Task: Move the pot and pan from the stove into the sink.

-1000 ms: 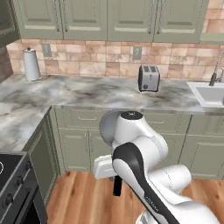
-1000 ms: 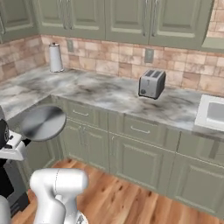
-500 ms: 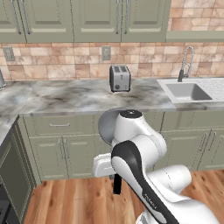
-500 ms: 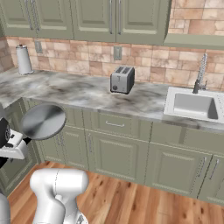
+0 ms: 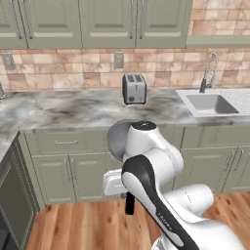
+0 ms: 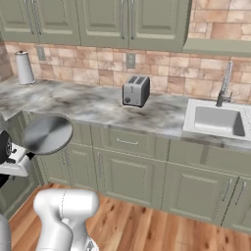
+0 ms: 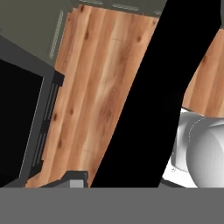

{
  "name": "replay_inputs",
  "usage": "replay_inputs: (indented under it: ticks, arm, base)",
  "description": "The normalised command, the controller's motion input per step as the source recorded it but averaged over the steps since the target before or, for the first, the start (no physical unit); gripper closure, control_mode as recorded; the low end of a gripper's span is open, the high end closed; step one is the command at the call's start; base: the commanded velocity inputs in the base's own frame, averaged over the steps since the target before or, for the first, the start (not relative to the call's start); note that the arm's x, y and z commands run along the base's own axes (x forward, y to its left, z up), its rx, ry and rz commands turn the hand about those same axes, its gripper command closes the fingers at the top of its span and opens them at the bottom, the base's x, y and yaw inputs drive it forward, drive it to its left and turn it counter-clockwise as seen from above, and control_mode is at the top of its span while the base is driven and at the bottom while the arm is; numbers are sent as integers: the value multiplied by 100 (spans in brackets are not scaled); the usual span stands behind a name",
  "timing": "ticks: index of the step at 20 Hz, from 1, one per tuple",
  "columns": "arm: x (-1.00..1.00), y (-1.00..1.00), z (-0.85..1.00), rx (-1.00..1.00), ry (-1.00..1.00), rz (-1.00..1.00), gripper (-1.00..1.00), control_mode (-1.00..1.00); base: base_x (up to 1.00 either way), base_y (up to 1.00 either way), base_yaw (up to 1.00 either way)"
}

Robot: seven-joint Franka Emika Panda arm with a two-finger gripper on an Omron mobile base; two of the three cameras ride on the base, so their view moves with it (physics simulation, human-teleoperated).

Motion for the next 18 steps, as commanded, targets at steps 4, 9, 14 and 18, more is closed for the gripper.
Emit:
replay_inputs:
  ticks: [4, 9, 14, 18]
  arm:
    - [0, 0, 0, 0, 0, 0, 100, 100]
    - [0, 0, 0, 0, 0, 0, 100, 100]
    - [0, 0, 0, 0, 0, 0, 100, 100]
    - [0, 0, 0, 0, 0, 0, 100, 100]
  base:
    - [57, 0, 0]
    - [60, 0, 0]
    - [59, 0, 0]
    - [54, -7, 0]
